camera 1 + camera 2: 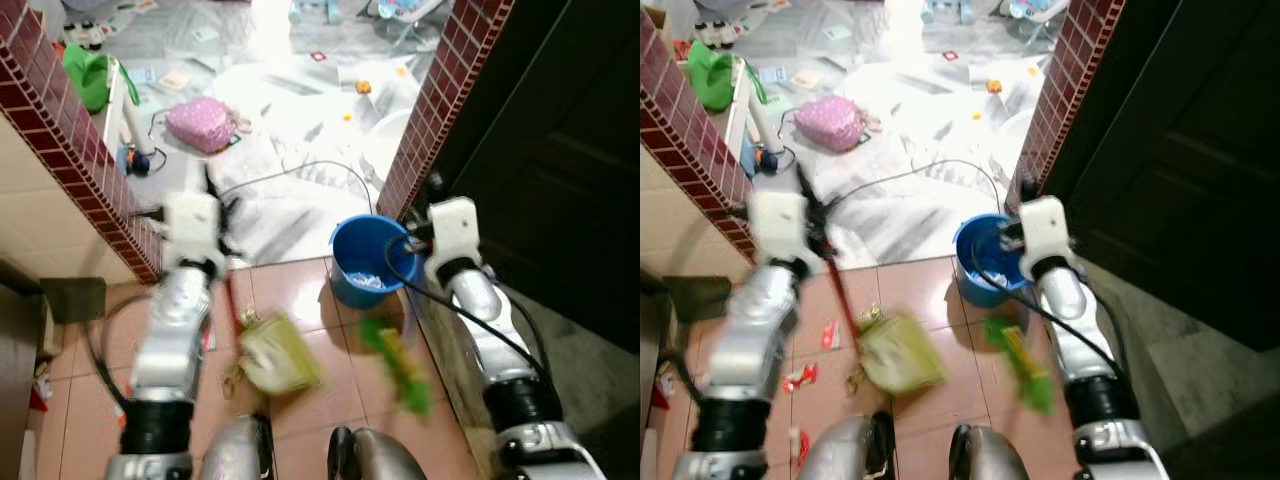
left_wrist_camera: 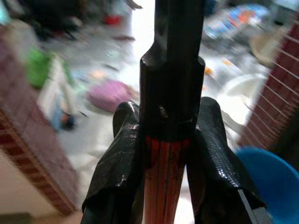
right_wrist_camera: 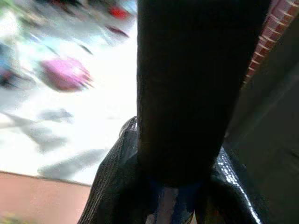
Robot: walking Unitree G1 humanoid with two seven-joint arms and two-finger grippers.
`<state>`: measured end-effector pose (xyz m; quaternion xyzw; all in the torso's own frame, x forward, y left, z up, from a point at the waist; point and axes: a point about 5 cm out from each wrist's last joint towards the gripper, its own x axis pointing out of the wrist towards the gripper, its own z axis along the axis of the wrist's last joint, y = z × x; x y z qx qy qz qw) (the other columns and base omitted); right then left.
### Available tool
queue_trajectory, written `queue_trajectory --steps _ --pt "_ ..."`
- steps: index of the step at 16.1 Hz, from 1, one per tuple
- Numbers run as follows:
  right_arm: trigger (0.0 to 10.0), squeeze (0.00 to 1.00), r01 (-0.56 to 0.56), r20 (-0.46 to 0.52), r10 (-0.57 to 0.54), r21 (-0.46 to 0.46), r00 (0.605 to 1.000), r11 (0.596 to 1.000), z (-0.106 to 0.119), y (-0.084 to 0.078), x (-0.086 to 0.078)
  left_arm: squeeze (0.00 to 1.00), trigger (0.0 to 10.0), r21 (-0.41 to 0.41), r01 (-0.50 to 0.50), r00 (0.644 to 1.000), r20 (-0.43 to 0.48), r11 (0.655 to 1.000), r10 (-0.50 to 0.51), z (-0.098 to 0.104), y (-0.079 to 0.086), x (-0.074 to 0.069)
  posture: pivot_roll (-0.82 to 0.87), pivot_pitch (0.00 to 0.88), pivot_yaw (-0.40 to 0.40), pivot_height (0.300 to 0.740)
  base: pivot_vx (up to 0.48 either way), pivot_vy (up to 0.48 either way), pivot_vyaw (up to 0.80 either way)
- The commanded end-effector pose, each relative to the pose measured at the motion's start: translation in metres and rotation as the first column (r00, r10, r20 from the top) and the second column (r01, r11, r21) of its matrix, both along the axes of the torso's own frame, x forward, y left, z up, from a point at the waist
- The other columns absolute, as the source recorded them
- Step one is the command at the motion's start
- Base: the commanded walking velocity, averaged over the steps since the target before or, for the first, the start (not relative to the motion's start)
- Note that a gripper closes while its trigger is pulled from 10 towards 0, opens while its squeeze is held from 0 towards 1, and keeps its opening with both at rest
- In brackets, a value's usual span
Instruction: Sweep floor
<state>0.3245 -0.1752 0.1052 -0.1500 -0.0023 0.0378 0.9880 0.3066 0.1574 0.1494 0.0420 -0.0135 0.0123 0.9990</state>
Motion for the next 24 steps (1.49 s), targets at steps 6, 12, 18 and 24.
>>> queue_trajectory --steps 6,12,18,24 --pt "10.0 0.00 0.235 -0.054 -0.237 -0.032 0.970 0.971 -0.012 -0.039 0.004 0.00 10.0 -0.012 0.062 0.986 0.159 0.998 -0.059 0.038 -0.008 0.005 -0.02 0.111 -0.045 0.740 0.000 0.000 -0.31" --pt "10.0 0.00 0.239 -0.054 -0.240 -0.031 0.969 0.971 -0.015 -0.038 0.005 0.00 10.0 -0.028 0.038 0.977 0.212 0.999 -0.031 0.052 -0.006 0.005 -0.02 0.111 -0.045 0.740 0.000 -0.093 0.00" --pt "10.0 0.00 0.235 -0.064 -0.237 -0.037 0.969 0.971 -0.019 -0.037 0.006 0.00 10.0 -0.086 -0.027 0.910 0.410 0.996 0.060 0.117 0.011 0.017 -0.01 0.101 -0.052 0.740 0.086 -0.177 0.00" --pt "10.0 0.00 0.218 -0.061 -0.219 -0.037 0.974 0.975 -0.020 -0.032 0.008 0.00 10.0 -0.114 -0.019 0.833 0.548 0.993 0.078 0.166 0.006 0.026 -0.01 0.091 -0.049 0.740 0.286 0.000 0.00"
